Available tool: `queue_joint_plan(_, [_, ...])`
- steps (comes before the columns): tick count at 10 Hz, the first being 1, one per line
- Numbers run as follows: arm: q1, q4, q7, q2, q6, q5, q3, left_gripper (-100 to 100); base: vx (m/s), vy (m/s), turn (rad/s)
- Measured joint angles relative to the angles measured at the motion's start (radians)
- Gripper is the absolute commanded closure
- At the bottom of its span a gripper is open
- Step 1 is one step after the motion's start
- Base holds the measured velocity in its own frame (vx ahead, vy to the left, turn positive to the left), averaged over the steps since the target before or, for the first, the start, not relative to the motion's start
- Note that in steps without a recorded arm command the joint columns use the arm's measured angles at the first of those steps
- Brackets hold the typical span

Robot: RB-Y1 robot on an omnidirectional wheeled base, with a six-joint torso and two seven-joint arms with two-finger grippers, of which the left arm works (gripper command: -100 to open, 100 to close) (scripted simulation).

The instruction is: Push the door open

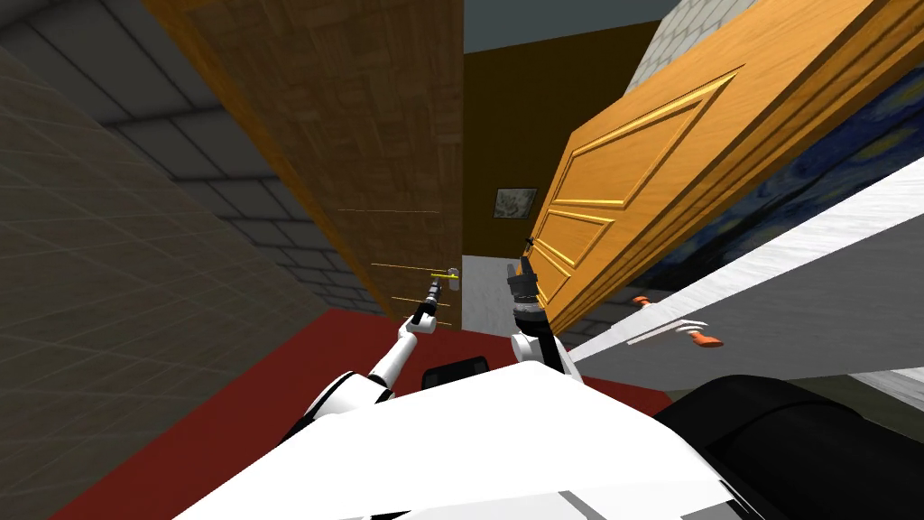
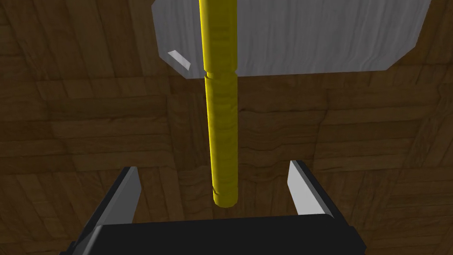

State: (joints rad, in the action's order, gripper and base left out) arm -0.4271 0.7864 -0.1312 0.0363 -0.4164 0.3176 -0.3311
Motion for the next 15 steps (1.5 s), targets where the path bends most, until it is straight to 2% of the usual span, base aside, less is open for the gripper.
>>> queue_joint_plan(2, [0.001,0.0,0.001,-0.006,0.0,-0.001,0.005,-100,0.197,-0.075,-0.028])
queue_joint_plan(3, [-0.001,-0.005,0.001,-0.017,-0.002,-0.001,0.008,-100,0.087,-0.034,0.001])
queue_joint_plan(4, [-0.002,-0.005,0.001,-0.018,-0.003,-0.001,0.008,100,-0.011,0.003,0.003])
queue_joint_plan(10, [-0.007,-0.002,0.002,-0.017,-0.003,0.0,0.01,100,0.008,-0.004,-0.002])
queue_joint_plan(12, [-0.001,-0.01,-0.002,-0.015,0.006,0.002,0.017,100,0.143,-0.102,0.038])
queue_joint_plan(14, [-0.003,-0.029,-0.003,-0.008,-0.003,0.005,0.029,100,0.196,-0.137,0.059])
queue_joint_plan(15, [0.003,-0.014,-0.01,-0.005,0.003,0.007,0.041,100,0.169,-0.133,0.036])
